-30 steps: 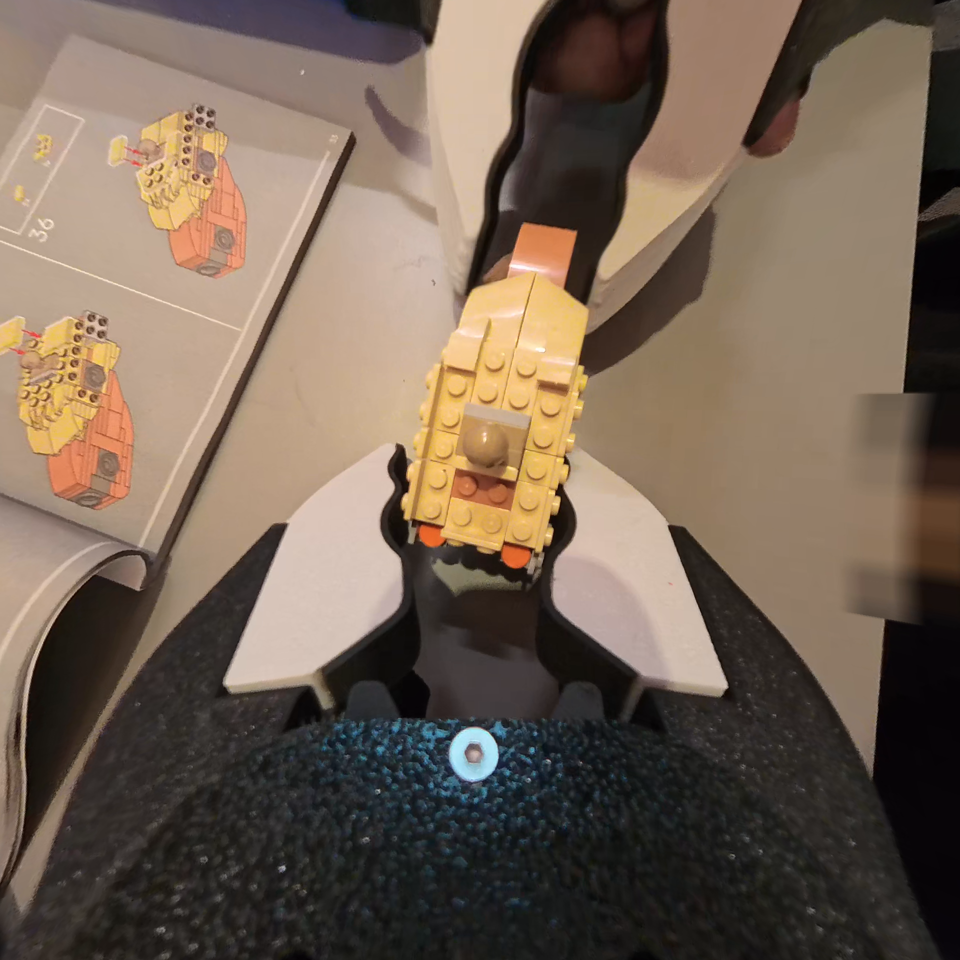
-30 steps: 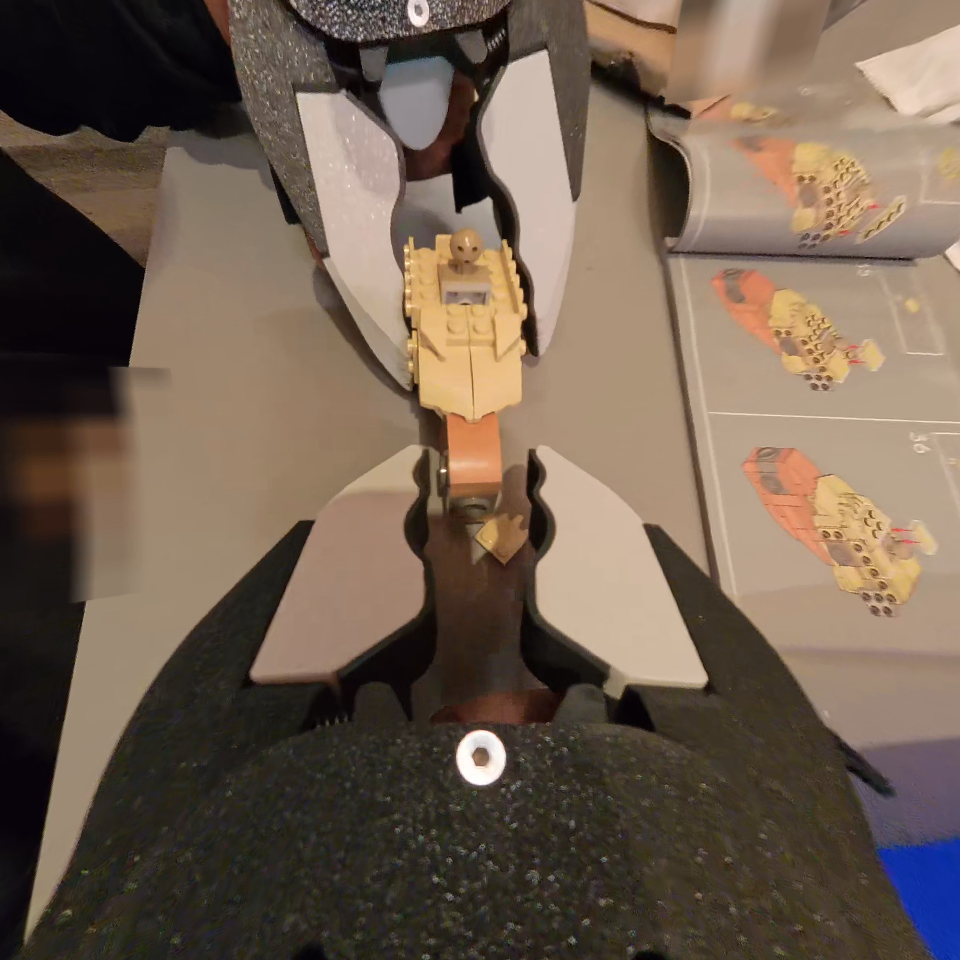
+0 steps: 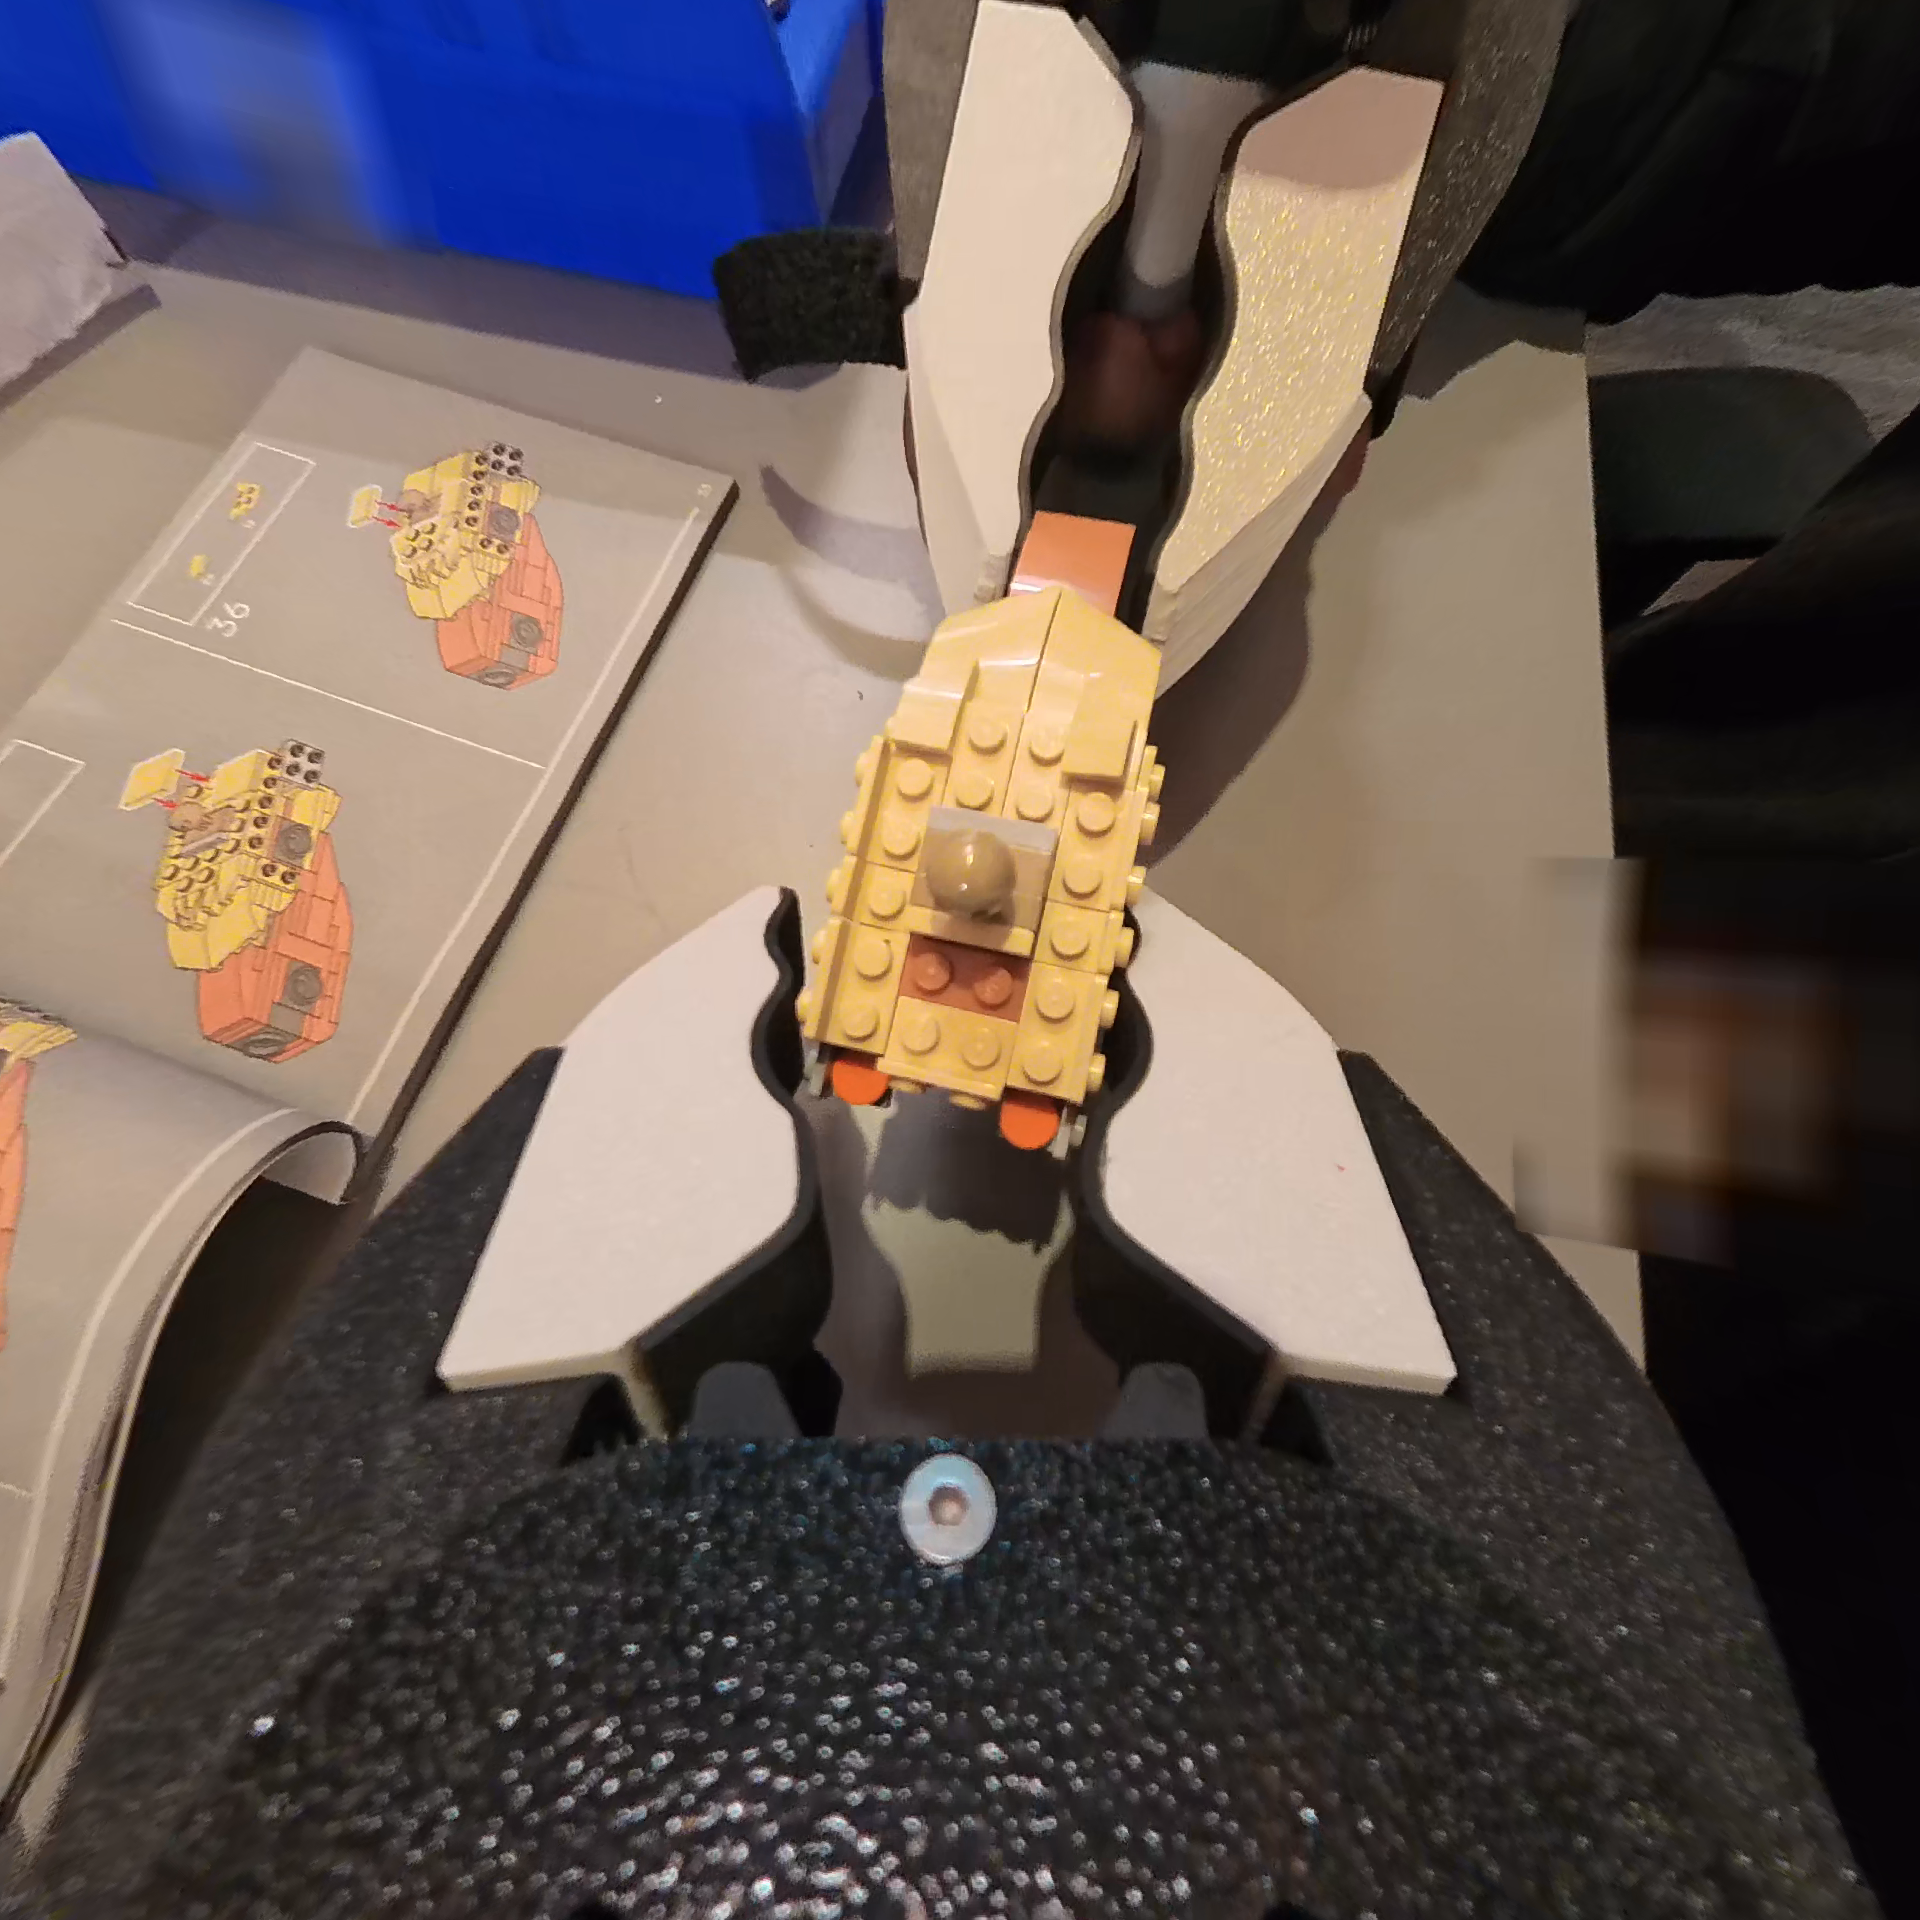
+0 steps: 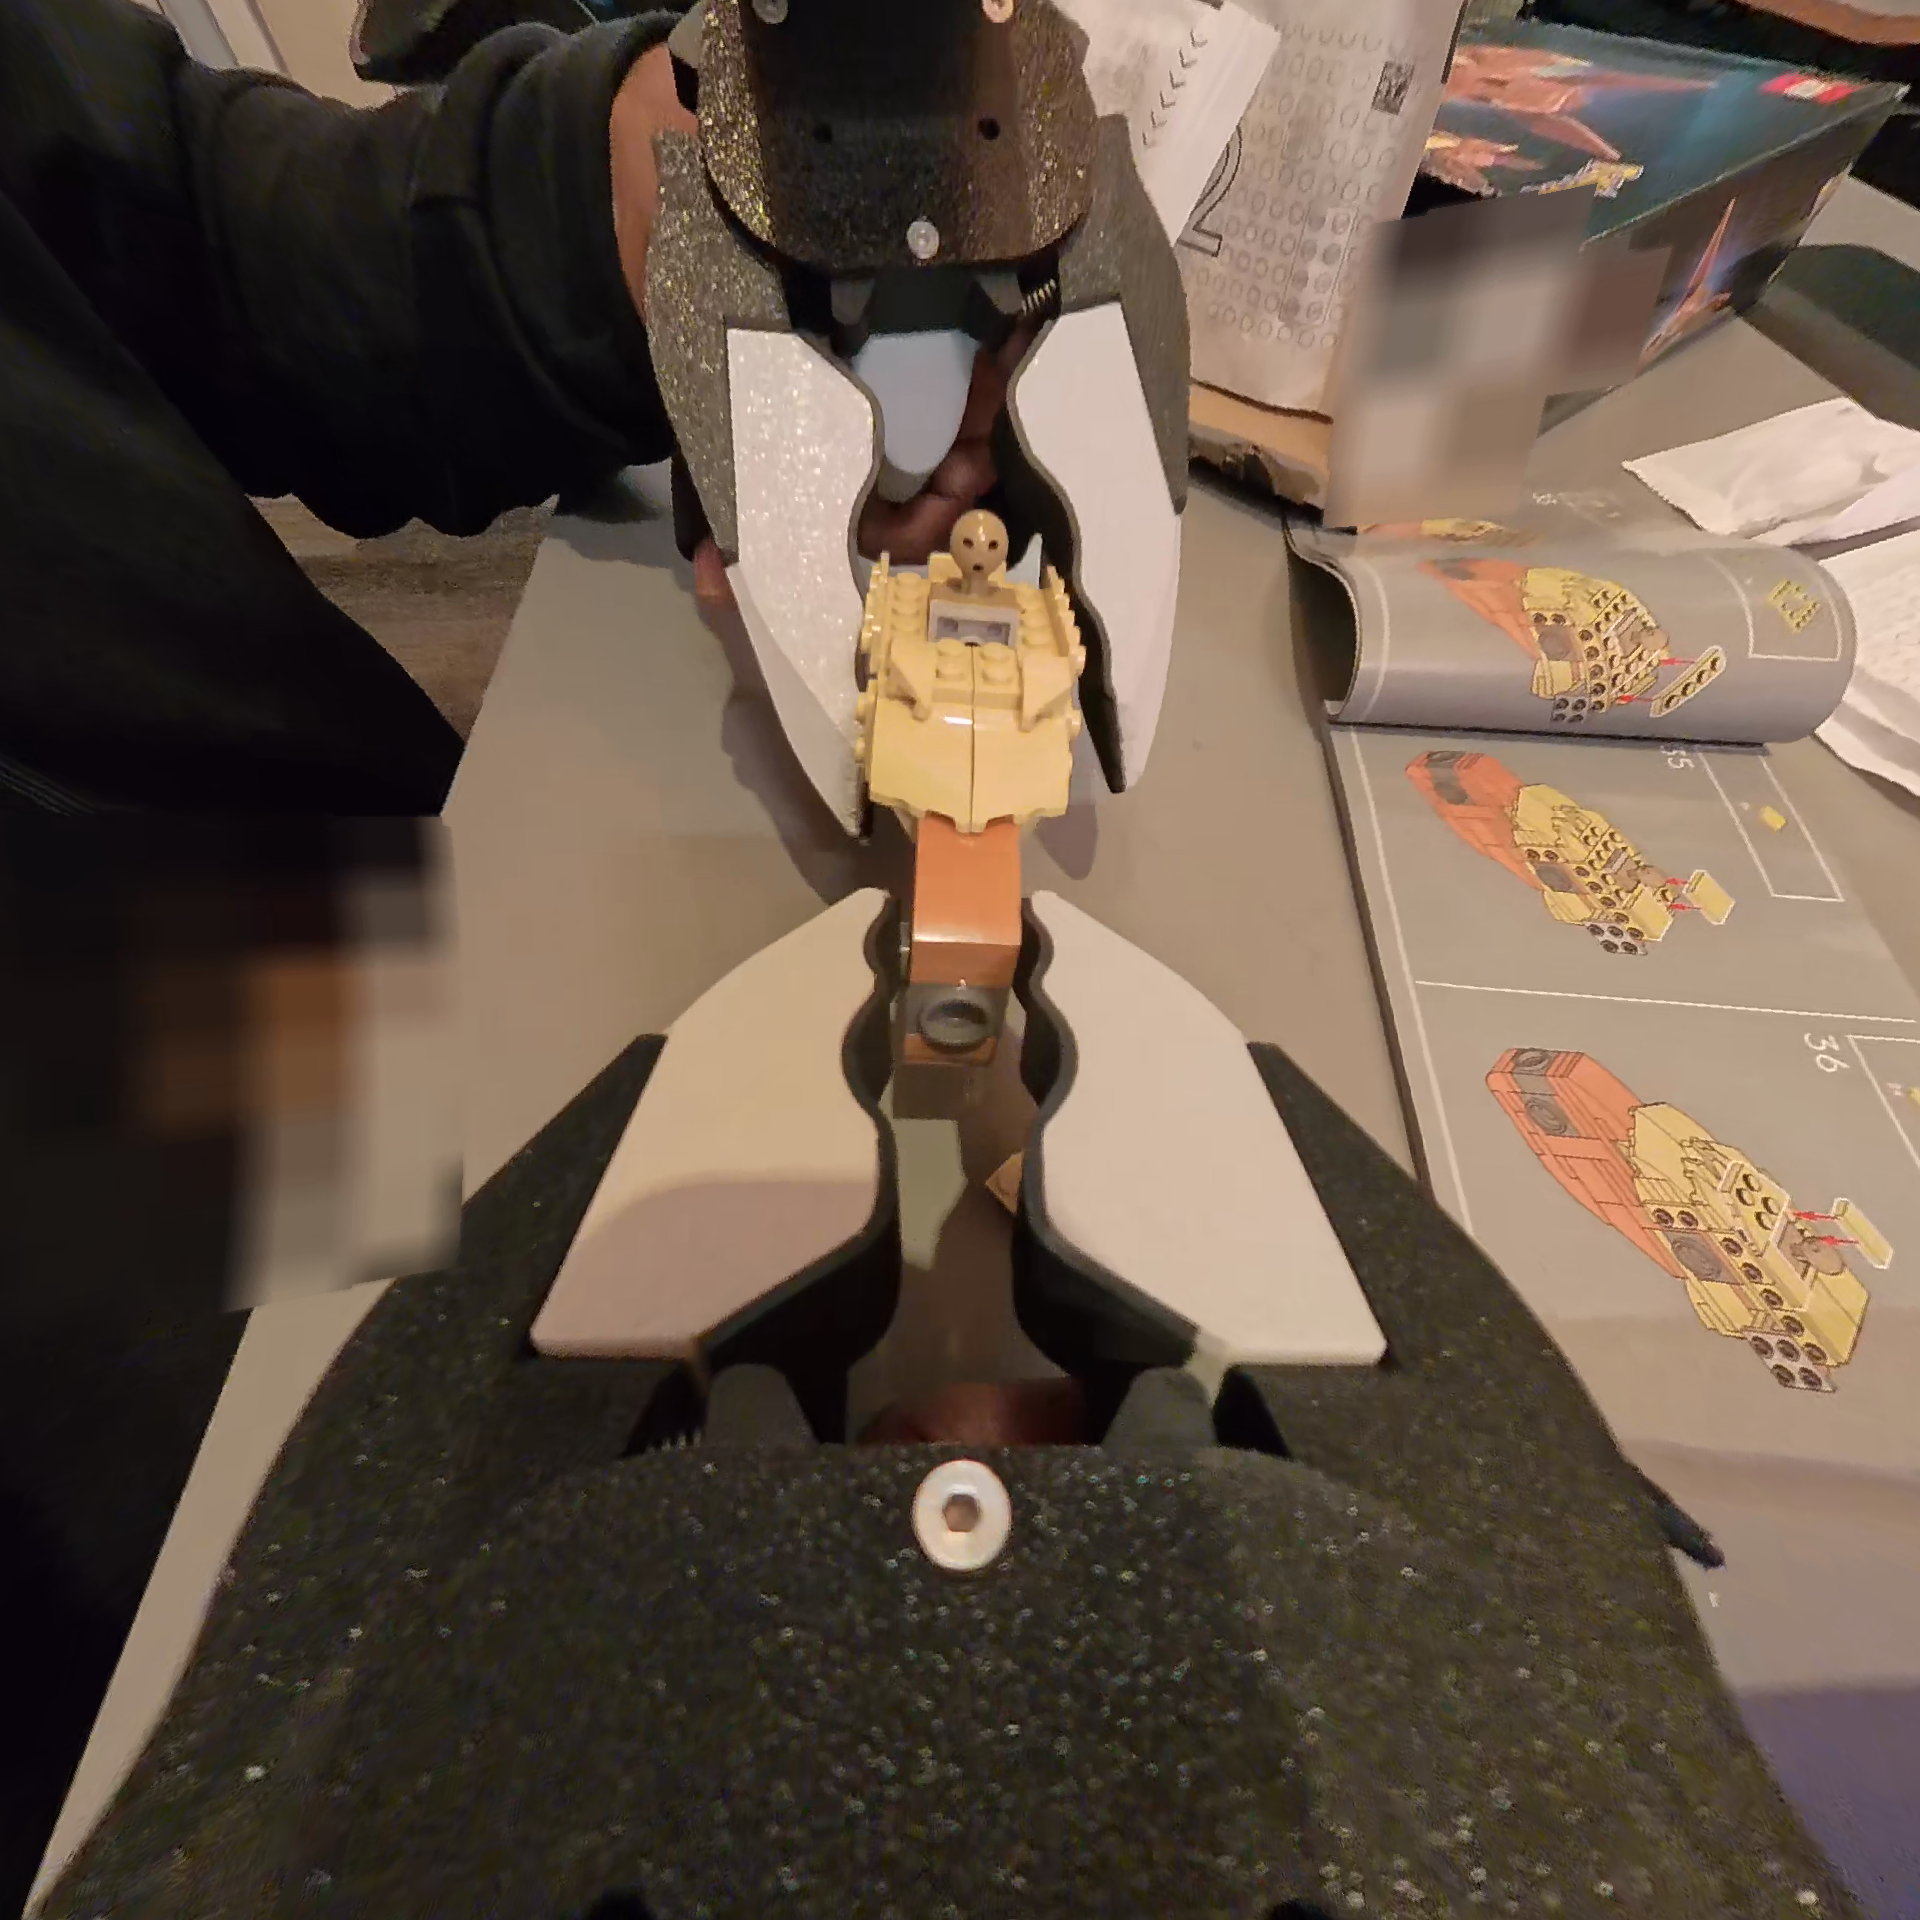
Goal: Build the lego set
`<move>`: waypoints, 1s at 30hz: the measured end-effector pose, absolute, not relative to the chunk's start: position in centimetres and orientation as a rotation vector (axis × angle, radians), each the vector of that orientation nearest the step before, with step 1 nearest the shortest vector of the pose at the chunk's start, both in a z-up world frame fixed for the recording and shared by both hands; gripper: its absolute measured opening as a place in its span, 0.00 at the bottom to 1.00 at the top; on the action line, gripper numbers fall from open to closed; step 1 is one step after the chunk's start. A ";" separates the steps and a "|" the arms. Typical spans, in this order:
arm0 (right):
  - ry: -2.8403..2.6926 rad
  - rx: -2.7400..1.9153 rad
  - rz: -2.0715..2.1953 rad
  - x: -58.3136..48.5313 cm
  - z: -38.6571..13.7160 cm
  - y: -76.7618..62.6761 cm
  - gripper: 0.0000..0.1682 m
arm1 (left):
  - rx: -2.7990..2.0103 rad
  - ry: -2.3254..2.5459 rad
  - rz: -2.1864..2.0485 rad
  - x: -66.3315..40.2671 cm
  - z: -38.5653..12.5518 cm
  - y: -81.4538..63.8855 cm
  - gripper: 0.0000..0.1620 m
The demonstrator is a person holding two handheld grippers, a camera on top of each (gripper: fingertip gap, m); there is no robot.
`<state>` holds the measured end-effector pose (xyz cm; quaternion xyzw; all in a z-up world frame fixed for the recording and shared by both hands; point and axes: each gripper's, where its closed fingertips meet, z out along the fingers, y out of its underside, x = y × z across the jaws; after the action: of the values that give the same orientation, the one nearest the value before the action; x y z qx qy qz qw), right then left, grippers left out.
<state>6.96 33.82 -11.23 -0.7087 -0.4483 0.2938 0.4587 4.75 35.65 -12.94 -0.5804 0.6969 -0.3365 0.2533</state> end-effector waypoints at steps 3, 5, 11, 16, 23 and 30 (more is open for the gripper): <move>-1.097 -1.723 0.723 6.9 -10.8 33.8 0.12 | -1.560 1.888 -0.912 4.7 -12.5 35.7 0.36; -1.087 -1.714 0.718 7.0 -10.6 33.9 0.12 | -1.542 1.871 -0.910 4.7 -12.2 36.0 0.38; -1.056 -1.673 0.742 7.3 -9.8 33.9 0.12 | -1.509 1.782 -1.052 4.6 -11.1 36.3 0.43; -1.020 -1.620 0.786 7.4 -8.6 33.8 0.12 | -1.445 1.627 -1.319 4.3 -9.4 36.0 0.44; -0.976 -1.583 0.848 7.0 -7.5 34.0 0.12 | -1.343 1.544 -1.502 5.0 -8.4 34.7 0.38; -0.944 -1.563 0.887 6.7 -6.6 34.1 0.12 | -1.287 1.444 -1.574 5.3 -7.0 35.1 0.26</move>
<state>6.72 34.11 -6.60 -0.6539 -0.3952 0.3713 0.5276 5.31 35.08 -7.02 -0.4892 0.5490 -0.5984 0.3181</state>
